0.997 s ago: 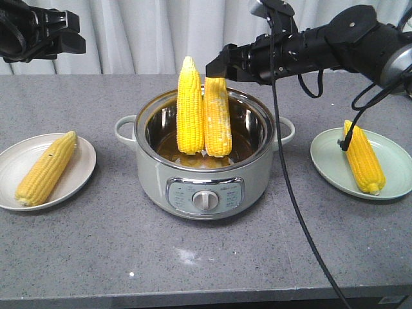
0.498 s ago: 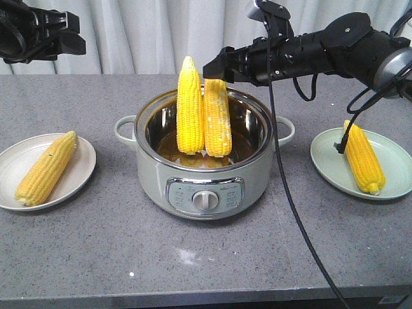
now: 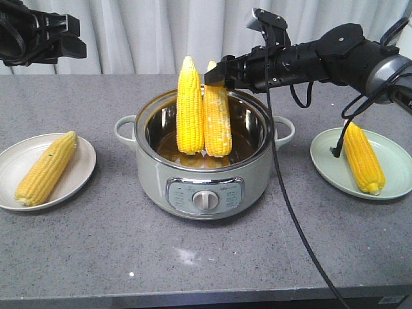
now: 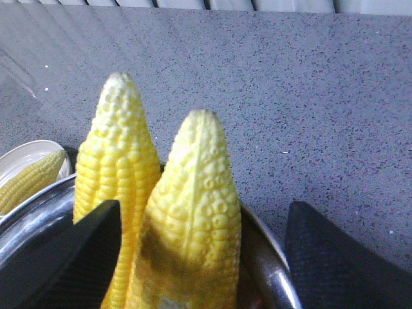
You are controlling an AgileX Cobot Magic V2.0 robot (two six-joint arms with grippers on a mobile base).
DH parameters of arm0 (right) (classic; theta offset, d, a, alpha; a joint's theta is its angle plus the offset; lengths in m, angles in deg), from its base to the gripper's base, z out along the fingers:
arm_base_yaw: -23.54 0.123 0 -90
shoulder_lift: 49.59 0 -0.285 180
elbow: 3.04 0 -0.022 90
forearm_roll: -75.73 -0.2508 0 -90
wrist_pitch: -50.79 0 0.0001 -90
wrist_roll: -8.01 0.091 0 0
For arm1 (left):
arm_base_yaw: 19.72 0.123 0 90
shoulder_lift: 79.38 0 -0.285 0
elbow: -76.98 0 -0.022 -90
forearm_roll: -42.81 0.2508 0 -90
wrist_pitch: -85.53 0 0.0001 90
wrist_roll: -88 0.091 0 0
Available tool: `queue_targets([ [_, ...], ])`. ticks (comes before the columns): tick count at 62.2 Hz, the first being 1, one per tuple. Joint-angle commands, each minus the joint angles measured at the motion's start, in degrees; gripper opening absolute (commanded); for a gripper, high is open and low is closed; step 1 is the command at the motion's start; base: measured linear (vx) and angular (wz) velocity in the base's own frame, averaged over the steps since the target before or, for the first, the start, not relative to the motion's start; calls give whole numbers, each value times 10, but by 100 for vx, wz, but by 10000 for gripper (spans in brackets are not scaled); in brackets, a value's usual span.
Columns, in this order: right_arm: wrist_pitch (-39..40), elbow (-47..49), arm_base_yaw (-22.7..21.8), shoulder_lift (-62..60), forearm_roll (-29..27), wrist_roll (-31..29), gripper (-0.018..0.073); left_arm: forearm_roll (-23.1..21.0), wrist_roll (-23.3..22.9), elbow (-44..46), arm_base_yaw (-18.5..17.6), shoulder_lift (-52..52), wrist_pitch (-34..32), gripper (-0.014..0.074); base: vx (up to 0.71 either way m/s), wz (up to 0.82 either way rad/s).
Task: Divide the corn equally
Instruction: 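Grasp the cob tip nearest the right gripper and lift it out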
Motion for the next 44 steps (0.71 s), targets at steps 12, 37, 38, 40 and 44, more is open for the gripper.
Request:
queue_targets([
  [12, 4, 18, 28, -29, -15, -54, 320, -19, 0, 13, -2, 23, -22, 398, 0, 0],
  [37, 8, 18, 30, -47, -7, -56, -14, -19, 0, 13, -2, 23, -18, 398, 0, 0],
  [38, 9, 18, 30, -51, -7, -56, -14, -19, 0, 13, -2, 23, -18, 398, 0, 0],
  [40, 14, 18, 30, -56, -7, -57, -12, -19, 0, 13, -2, 23, -18, 398, 0, 0],
  [44, 26, 18, 26, -70, -7, -57, -10, -19, 0, 13, -2, 23, -18, 398, 0, 0],
])
